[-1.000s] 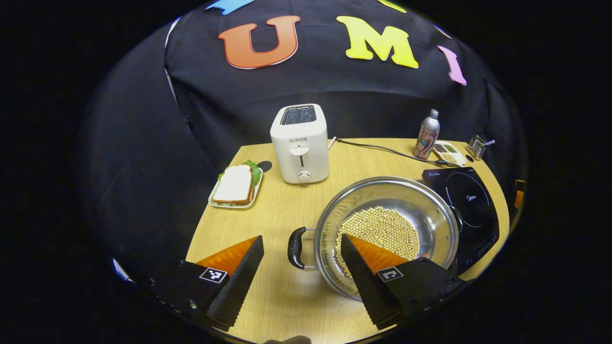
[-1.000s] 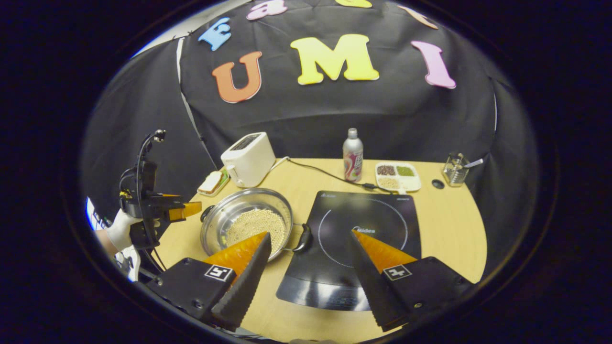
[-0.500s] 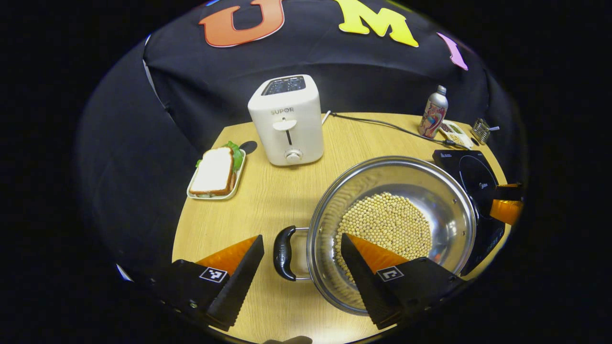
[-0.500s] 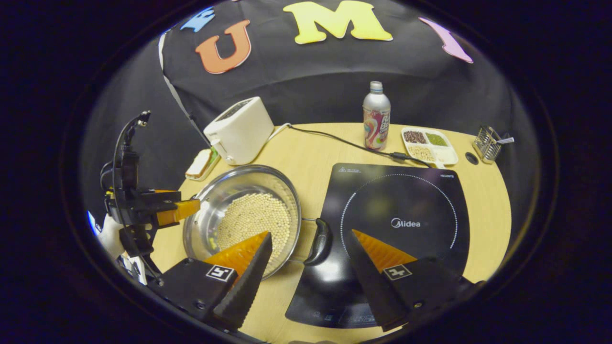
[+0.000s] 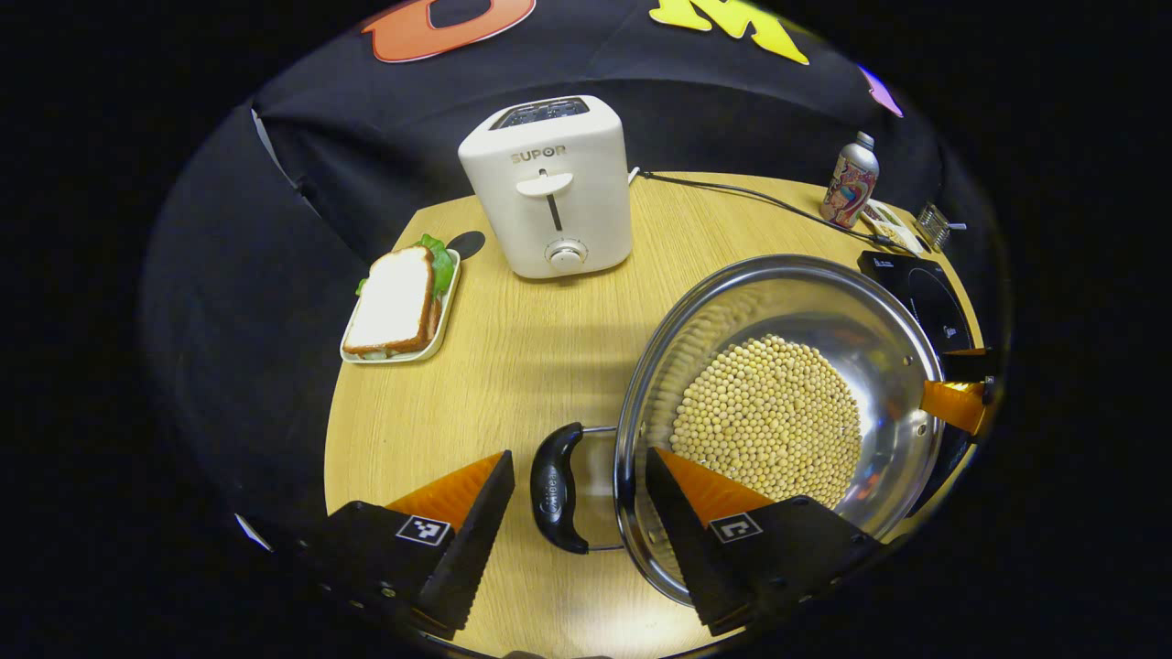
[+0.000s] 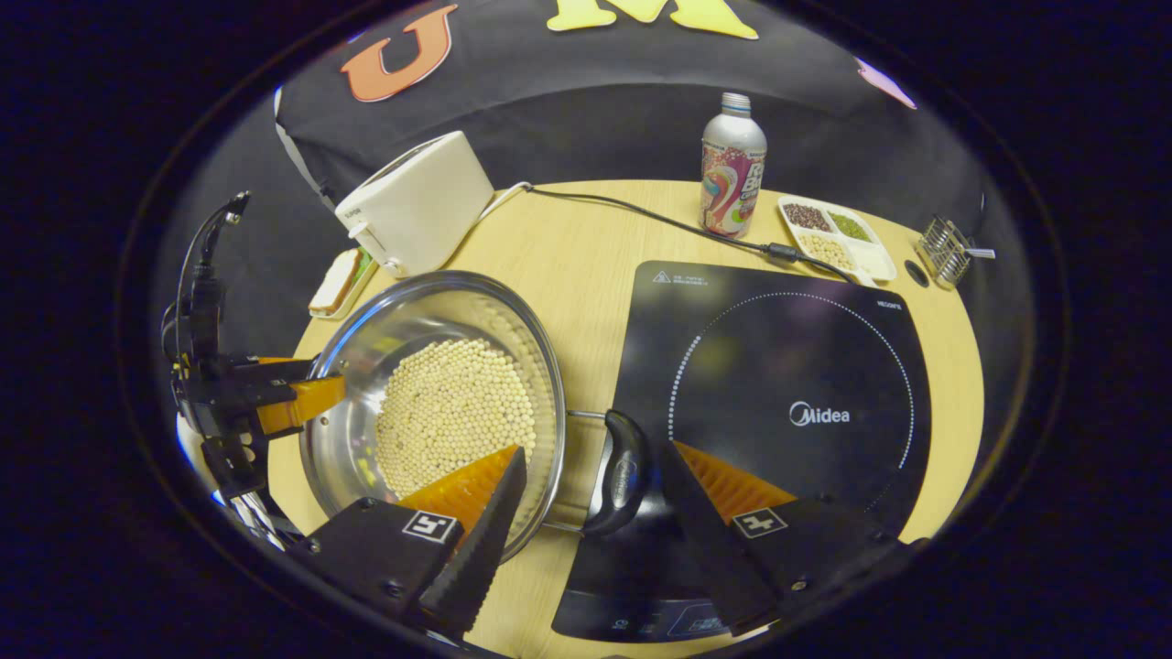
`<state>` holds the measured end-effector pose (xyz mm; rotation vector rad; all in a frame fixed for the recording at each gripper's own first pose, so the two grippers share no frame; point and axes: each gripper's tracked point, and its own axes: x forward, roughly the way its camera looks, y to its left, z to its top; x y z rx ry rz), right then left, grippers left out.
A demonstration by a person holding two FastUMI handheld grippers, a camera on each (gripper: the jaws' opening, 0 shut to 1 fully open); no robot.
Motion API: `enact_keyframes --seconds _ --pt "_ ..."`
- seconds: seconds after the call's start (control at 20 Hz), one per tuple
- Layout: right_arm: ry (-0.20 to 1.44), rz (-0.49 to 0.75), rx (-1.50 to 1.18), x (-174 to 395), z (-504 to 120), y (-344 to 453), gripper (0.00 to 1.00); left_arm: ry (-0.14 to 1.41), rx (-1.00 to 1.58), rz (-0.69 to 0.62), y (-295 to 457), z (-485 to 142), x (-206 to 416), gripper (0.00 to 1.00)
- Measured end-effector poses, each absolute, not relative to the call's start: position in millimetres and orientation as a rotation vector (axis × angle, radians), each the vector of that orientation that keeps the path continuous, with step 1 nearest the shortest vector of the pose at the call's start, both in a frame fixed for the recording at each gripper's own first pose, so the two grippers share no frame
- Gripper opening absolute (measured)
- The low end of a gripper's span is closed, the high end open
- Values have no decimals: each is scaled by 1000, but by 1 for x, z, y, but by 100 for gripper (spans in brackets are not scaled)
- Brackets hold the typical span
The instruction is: First push the handle of the pot to place it horizontally, then grasp the pot with both hands and set it on the induction cooktop.
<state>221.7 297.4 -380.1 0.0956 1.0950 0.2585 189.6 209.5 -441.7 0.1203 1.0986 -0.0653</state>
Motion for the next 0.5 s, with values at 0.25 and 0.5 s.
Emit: enact_keyframes --seconds 0.25,0.5 --pt "1155 165 104 227 -383 294 83 1137 115 -83 202 -448 188 81" --pt "1183 132 78 229 -383 295 72 1195 76 -72 199 -450 189 70"
